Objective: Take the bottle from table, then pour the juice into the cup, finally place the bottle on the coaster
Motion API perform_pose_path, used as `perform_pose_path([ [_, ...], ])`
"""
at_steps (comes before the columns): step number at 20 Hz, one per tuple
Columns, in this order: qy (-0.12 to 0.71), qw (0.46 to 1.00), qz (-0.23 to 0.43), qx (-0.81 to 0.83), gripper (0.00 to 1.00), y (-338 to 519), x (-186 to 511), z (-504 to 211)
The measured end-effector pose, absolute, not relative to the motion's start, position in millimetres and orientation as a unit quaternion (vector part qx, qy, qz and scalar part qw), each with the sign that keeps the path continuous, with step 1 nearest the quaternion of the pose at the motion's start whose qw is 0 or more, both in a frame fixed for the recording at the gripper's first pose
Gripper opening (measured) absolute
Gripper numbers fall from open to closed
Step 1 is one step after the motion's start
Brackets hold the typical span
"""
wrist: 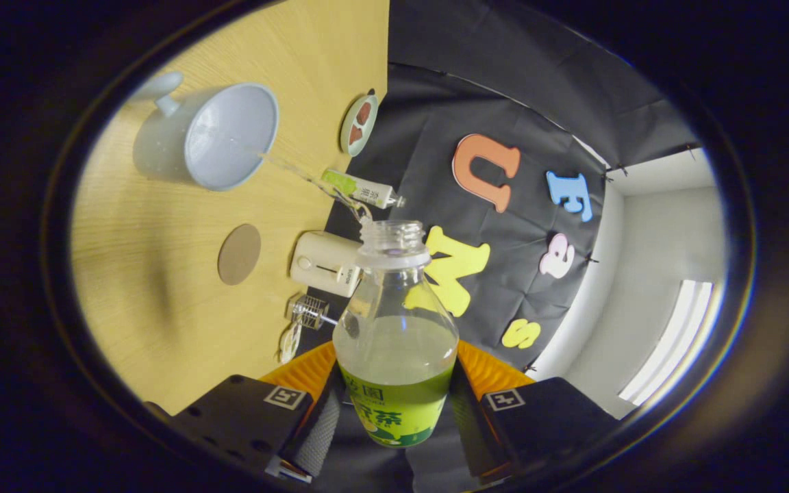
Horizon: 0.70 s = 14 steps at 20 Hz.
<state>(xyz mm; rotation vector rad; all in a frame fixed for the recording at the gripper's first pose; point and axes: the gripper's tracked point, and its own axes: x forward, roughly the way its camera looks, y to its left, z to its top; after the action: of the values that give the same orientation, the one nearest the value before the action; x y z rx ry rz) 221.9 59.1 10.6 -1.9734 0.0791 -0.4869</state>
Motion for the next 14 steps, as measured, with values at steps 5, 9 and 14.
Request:
perform_pose_path([
  [5, 0.038, 0.514, -0.216, -0.830, 0.80, 59.1, 219.0, 17.3],
  [9, 0.038, 0.500, -0.223, -0.836, 0.80, 59.4, 219.0, 21.1],
  [14, 0.030, 0.480, -0.223, -0.848, 0.80, 70.6, 219.1, 20.9],
])
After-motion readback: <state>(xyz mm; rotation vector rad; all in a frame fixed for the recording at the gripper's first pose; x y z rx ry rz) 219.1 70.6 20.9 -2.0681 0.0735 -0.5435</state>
